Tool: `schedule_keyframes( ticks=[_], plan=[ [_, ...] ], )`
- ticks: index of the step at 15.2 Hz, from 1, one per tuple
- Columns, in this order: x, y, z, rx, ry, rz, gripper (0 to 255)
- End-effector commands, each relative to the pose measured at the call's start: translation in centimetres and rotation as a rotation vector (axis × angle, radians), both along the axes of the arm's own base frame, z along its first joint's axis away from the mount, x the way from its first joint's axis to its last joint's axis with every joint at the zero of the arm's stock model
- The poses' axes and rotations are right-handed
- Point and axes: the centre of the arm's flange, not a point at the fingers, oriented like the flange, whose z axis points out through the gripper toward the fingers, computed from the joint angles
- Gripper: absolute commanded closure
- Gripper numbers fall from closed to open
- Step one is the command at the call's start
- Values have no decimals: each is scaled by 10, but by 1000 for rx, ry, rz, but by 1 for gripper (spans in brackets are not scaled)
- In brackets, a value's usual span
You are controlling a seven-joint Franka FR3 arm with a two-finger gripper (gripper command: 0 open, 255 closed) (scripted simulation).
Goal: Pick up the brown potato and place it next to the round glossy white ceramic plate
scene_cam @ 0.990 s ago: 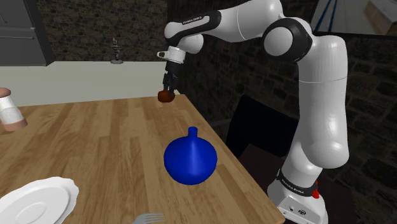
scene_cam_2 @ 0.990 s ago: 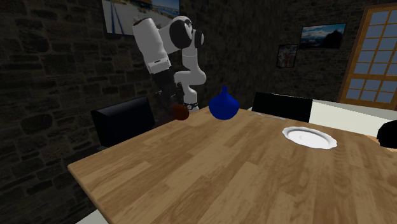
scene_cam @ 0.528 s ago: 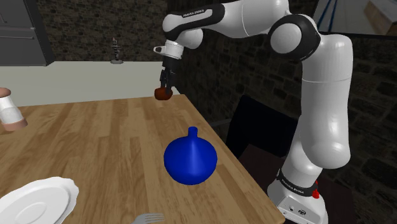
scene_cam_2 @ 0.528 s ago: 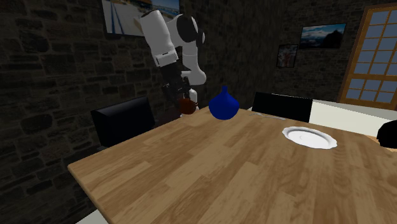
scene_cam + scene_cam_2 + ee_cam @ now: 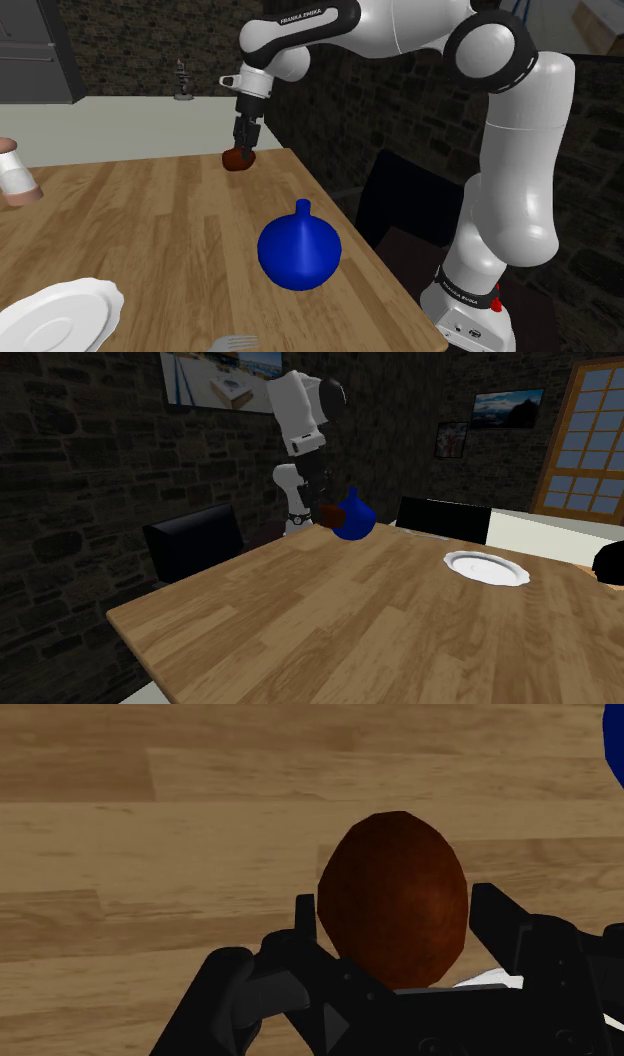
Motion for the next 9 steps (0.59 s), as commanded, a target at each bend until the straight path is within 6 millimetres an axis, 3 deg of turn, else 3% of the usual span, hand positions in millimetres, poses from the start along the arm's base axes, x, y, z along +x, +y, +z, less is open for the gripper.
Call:
schedule_keyframes(
  ticks=[1, 9],
  plan=[
    [-7, 26, -1, 0, 0, -1, 255],
    [-38, 127, 0, 0, 0, -1, 255]
  ],
)
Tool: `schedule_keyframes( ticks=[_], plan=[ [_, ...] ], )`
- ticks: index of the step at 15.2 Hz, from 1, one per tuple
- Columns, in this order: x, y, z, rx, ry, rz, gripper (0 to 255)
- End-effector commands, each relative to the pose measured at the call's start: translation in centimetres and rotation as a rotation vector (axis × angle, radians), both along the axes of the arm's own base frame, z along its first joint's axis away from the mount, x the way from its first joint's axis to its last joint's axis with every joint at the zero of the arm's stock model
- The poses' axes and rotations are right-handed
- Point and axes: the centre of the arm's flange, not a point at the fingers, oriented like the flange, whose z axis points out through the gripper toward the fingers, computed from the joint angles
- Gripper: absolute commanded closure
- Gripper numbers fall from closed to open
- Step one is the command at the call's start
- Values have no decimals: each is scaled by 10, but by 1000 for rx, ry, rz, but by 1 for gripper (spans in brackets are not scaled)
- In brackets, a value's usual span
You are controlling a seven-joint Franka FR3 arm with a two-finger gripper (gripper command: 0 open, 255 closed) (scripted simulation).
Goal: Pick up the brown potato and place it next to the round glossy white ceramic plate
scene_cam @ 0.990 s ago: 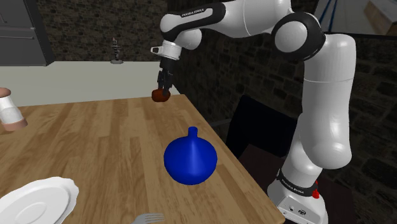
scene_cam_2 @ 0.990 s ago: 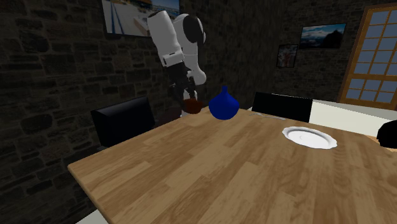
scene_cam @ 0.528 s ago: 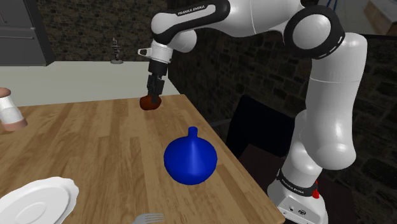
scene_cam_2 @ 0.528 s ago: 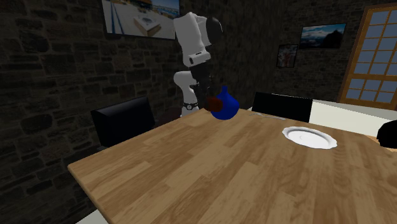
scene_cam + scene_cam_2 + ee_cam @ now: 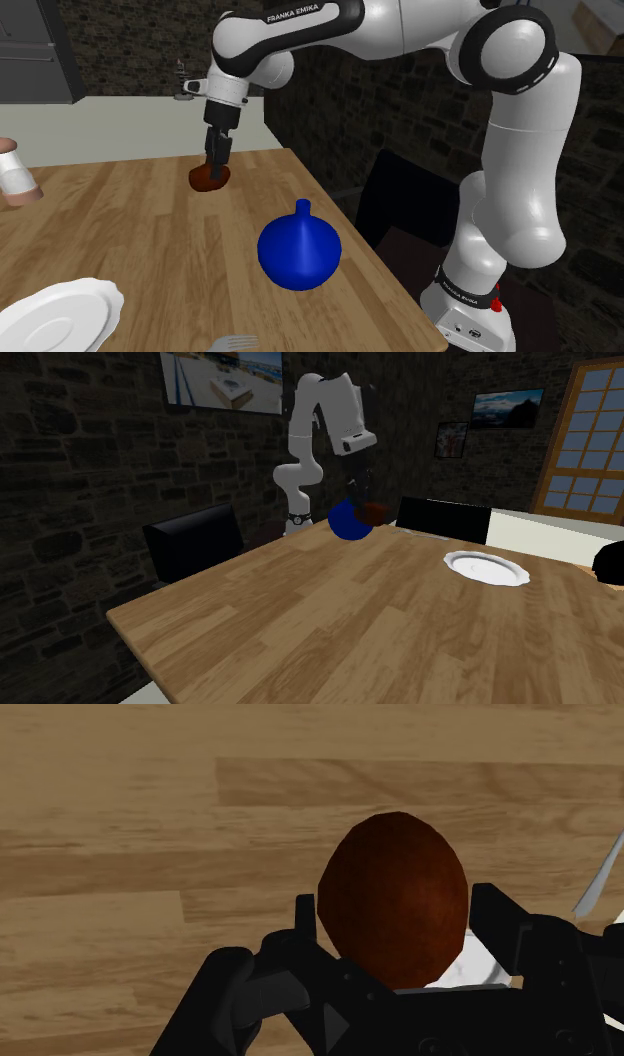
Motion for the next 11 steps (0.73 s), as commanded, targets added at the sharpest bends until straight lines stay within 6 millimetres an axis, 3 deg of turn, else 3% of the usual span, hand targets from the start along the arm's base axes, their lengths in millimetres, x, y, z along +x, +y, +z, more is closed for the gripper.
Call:
schedule_keyframes(
  ticks=[1, 6, 11],
  plan=[
    [-7, 25, -1, 0, 0, -1, 255],
    [-28, 92, -1, 0, 0, -1, 255],
    [-28, 92, -27, 0, 0, -1, 255]
  ],
)
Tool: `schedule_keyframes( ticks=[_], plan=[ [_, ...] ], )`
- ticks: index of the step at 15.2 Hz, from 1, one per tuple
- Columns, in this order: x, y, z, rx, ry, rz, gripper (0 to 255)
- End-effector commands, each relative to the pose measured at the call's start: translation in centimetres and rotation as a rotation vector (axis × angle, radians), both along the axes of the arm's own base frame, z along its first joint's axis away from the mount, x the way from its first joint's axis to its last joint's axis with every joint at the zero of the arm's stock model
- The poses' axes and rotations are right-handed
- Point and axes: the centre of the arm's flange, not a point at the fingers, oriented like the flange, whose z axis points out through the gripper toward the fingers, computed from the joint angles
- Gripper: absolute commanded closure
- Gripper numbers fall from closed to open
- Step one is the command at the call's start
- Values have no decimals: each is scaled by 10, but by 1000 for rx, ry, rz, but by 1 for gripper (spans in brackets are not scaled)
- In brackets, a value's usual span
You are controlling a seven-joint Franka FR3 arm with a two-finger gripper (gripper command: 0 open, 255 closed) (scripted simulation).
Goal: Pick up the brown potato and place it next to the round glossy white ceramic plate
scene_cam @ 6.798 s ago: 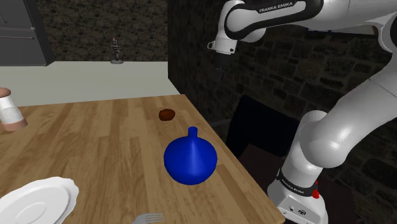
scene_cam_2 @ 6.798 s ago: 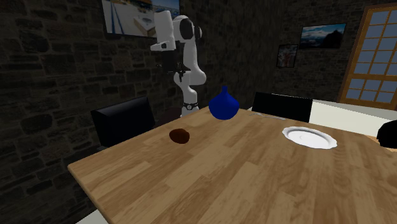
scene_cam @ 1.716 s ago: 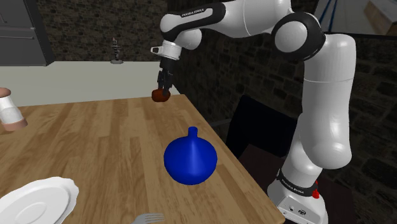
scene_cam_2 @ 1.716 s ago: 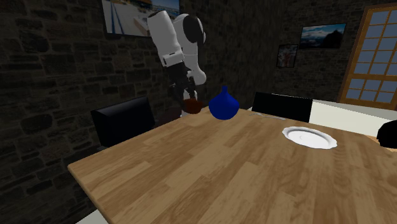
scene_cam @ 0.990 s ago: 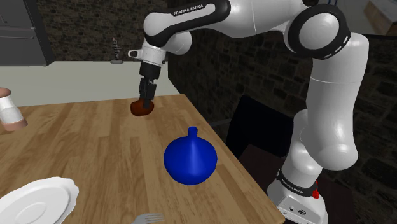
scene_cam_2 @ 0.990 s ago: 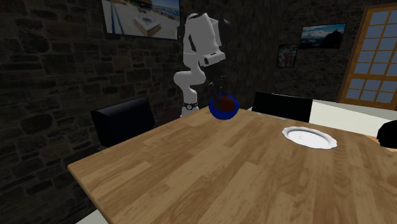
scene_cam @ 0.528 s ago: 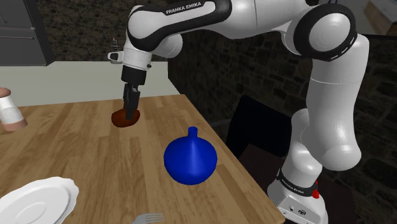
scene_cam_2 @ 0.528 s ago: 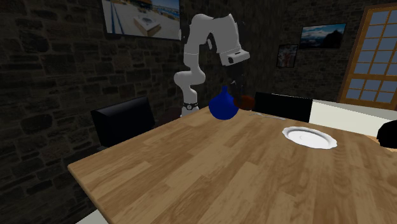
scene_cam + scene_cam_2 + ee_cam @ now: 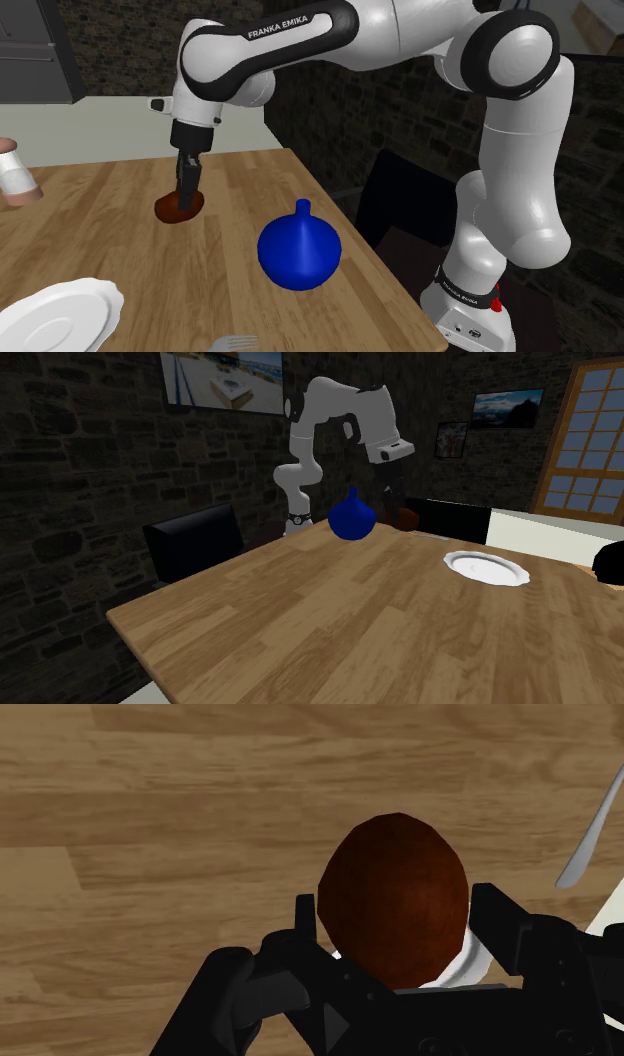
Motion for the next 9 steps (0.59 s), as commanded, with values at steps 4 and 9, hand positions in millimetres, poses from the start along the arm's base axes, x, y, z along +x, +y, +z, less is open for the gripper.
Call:
schedule_keyframes(
  ticks=[4, 9],
  plan=[
    [1, -1, -27, 0, -1, 0, 255],
    [1, -1, -53, 0, -1, 0, 255]
  ],
)
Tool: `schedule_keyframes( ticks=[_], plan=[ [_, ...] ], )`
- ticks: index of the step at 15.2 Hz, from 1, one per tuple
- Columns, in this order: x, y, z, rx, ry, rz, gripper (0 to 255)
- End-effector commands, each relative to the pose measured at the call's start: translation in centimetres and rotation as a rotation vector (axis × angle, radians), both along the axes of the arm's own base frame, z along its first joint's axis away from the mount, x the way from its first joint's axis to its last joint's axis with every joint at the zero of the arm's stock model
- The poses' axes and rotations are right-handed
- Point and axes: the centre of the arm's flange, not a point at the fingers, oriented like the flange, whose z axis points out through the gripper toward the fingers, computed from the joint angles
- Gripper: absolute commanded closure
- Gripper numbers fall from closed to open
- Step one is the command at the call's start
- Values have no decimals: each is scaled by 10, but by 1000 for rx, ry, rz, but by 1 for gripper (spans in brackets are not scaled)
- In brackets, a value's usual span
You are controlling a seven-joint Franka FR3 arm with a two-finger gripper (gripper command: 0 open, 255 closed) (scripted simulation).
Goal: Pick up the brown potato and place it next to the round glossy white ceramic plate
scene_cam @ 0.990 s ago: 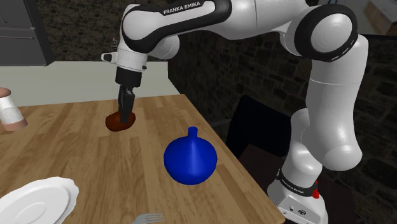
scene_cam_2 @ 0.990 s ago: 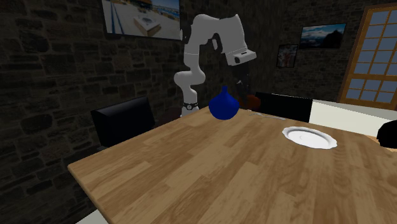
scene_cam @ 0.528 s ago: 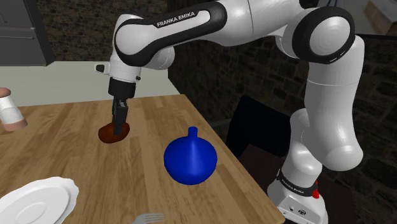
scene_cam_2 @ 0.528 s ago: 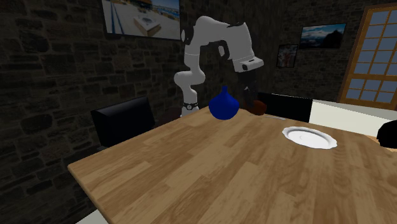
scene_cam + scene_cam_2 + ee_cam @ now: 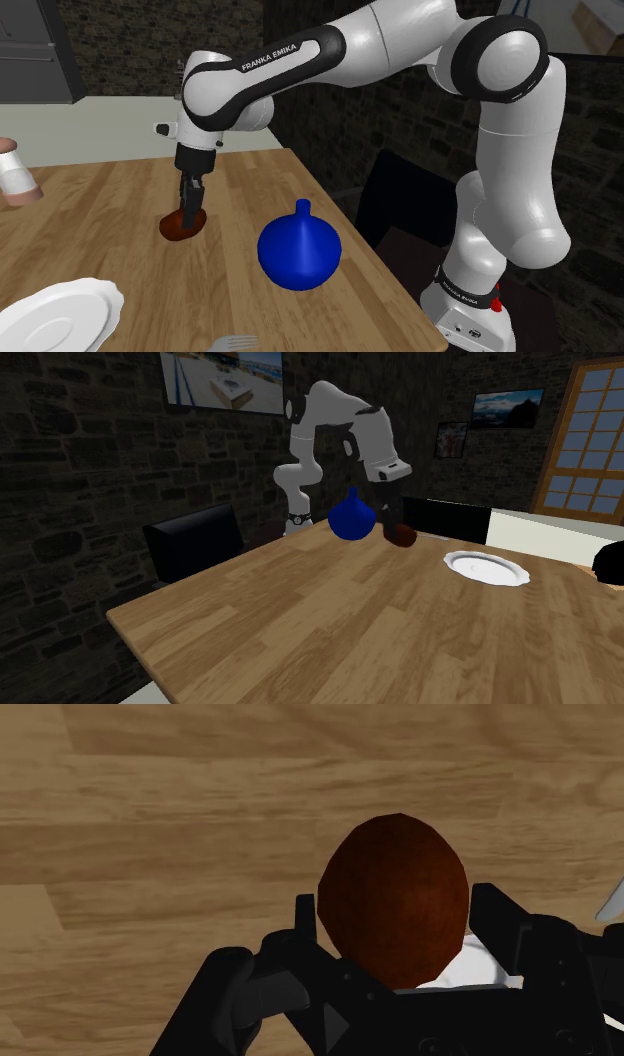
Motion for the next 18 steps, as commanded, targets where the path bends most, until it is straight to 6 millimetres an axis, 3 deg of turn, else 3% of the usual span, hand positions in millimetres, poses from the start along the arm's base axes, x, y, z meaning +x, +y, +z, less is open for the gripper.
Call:
schedule_keyframes(
  ticks=[1, 9, 17, 18],
  plan=[
    [-1, 0, -10, 0, -1, 0, 255],
    [-1, 0, -52, 0, -1, 0, 255],
    [-1, 0, -55, 0, -1, 0, 255],
    [-1, 0, -55, 0, -1, 0, 0]
  ],
)
